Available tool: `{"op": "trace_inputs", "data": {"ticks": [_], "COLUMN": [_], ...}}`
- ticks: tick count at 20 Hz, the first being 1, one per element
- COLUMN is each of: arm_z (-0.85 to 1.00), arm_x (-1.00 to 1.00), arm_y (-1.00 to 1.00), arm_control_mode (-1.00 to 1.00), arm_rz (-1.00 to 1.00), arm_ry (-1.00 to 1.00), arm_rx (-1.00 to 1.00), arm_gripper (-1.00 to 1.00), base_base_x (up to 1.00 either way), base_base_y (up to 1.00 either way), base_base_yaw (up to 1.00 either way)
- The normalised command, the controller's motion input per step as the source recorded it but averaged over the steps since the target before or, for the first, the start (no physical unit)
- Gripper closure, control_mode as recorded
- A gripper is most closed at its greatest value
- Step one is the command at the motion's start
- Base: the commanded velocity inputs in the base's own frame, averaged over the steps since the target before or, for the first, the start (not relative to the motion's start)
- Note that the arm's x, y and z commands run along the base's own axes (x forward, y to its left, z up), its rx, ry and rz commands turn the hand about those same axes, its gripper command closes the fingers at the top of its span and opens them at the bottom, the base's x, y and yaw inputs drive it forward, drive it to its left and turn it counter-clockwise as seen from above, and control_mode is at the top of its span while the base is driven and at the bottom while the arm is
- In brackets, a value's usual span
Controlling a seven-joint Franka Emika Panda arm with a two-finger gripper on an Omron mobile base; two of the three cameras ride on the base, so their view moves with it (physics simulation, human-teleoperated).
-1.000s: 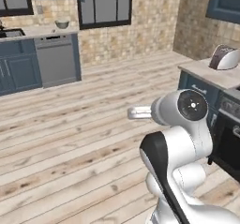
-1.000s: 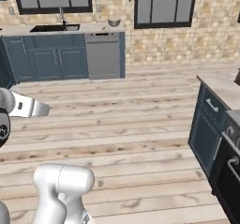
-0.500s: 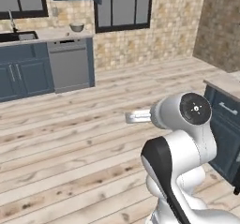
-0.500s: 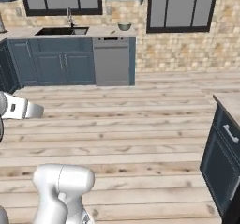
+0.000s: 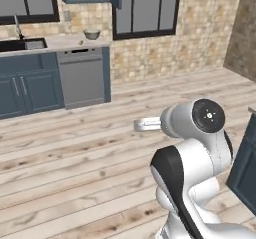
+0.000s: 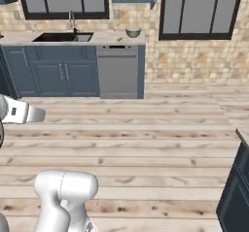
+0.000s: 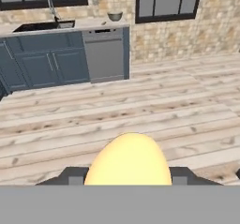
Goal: Pick the egg and butter from the fridge and place them by the bowl for mixing.
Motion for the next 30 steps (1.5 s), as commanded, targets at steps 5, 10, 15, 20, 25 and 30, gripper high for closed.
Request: {"op": "trace_inputs", "data": {"ticks": [5, 10, 15, 20, 25, 30], "arm_z": [0.0, 0.0, 0.0, 0.0, 0.0, 0.0], "arm_x": [0.0, 0.0, 0.0, 0.0, 0.0, 0.0], "arm_y": [0.0, 0.0, 0.0, 0.0, 0.0, 0.0], "arm_control_mode": [1.0, 1.0, 1.0, 1.0, 1.0, 1.0], "arm_rz": [0.0, 0.0, 0.0, 0.0, 0.0, 0.0], "arm_ry": [0.0, 0.0, 0.0, 0.0, 0.0, 0.0], "arm_rx": [0.0, 0.0, 0.0, 0.0, 0.0, 0.0], "arm_gripper": [1.0, 1.0, 1.0, 1.0, 1.0, 1.0], "base_base_x": [1.0, 1.0, 1.0, 1.0, 1.0, 1.0], "base_base_y": [-0.16, -0.3, -0.36, -0.31, -0.06, 0.07], "base_base_yaw": [0.14, 0.14, 0.1, 0.07, 0.0, -0.04]}}
